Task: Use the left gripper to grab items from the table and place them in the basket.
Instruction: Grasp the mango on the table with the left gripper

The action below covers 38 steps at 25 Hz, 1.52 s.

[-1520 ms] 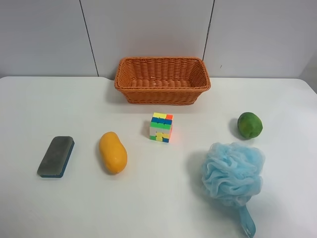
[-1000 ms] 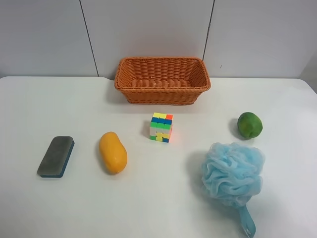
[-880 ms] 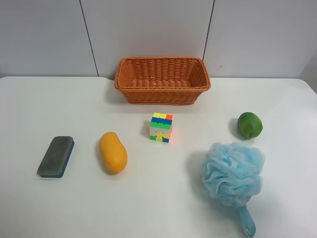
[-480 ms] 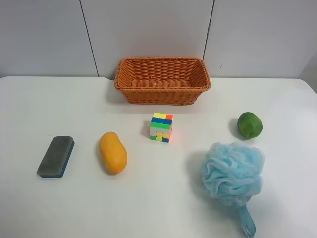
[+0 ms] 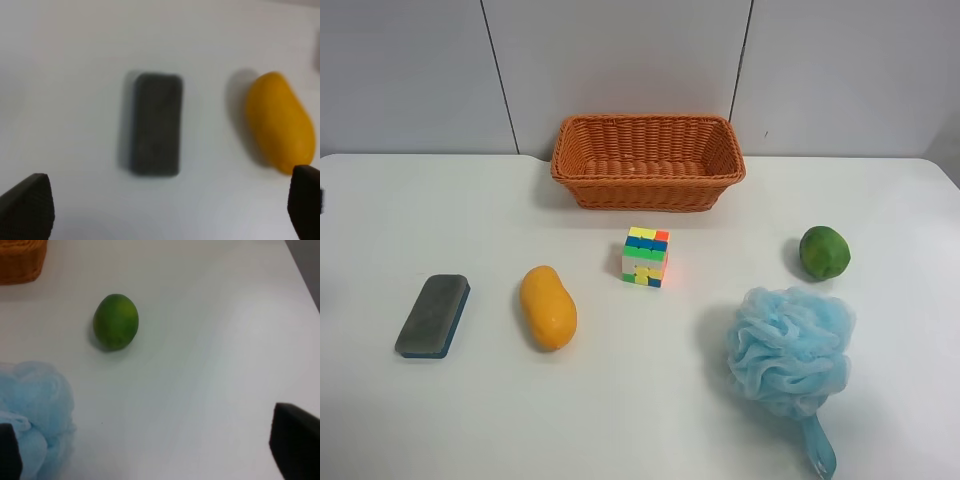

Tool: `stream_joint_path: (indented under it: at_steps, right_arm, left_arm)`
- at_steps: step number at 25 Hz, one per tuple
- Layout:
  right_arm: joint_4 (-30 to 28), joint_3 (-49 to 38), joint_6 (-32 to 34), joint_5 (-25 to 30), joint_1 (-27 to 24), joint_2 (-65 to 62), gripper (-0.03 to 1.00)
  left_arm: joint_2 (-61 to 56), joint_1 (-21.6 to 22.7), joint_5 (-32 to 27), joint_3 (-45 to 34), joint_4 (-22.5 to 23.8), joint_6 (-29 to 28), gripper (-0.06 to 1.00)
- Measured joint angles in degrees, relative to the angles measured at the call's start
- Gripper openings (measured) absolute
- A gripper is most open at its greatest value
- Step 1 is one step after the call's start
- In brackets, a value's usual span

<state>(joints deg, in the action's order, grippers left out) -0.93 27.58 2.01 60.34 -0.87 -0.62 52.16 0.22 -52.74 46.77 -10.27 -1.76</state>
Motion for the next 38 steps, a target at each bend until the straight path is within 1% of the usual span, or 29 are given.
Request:
stream_joint_path:
  at_steps: [2,4,6,8,11,13,15,22,29,33,38]
  right_arm:
    - [0.0,0.0,0.0,0.0,0.0,0.0,0.99]
    - [0.0,0.0,0.0,0.0,0.0,0.0,0.99]
    - [0.0,0.0,0.0,0.0,0.0,0.0,0.99]
    - [0.0,0.0,0.0,0.0,0.0,0.0,0.99]
    - [0.0,0.0,0.0,0.0,0.0,0.0,0.99]
    - [0.0,0.0,0.0,0.0,0.0,0.0,0.99]
    - [0.0,0.0,0.0,0.0,0.0,0.0,0.99]
    - [0.0,0.0,0.0,0.0,0.0,0.0,0.99]
    - [0.0,0.0,0.0,0.0,0.0,0.0,0.99]
    - [0.0,0.0,0.0,0.0,0.0,0.0,0.99]
    - [0.0,0.0,0.0,0.0,0.0,0.0,0.99]
  left_arm:
    - [4.1,-3.3,4.5,0.0,-1.0,-1.4,0.92]
    - [8.4,-7.6,8.7,0.0,-1.8,-3.5,0.92]
    - [12.6,-11.6,11.6,0.1,-2.2,-6.4,0.92]
    - [16.8,-15.4,13.4,0.2,-2.2,-9.2,0.92]
    - [23.9,-20.1,15.1,0.2,-2.4,-13.0,0.92]
    - [27.7,-22.3,16.7,0.2,-2.8,-14.8,0.92]
    - [32.0,-24.3,18.8,0.2,-4.3,-15.4,0.92]
    - [42.4,-27.7,27.8,0.2,-10.3,-15.4,0.92]
    - [47.5,-31.3,34.5,0.2,-15.1,-13.9,0.92]
    - [50.2,-32.0,37.4,0.2,-15.9,-13.1,0.92]
    - [53.0,-32.0,38.8,0.3,-16.1,-12.4,0.92]
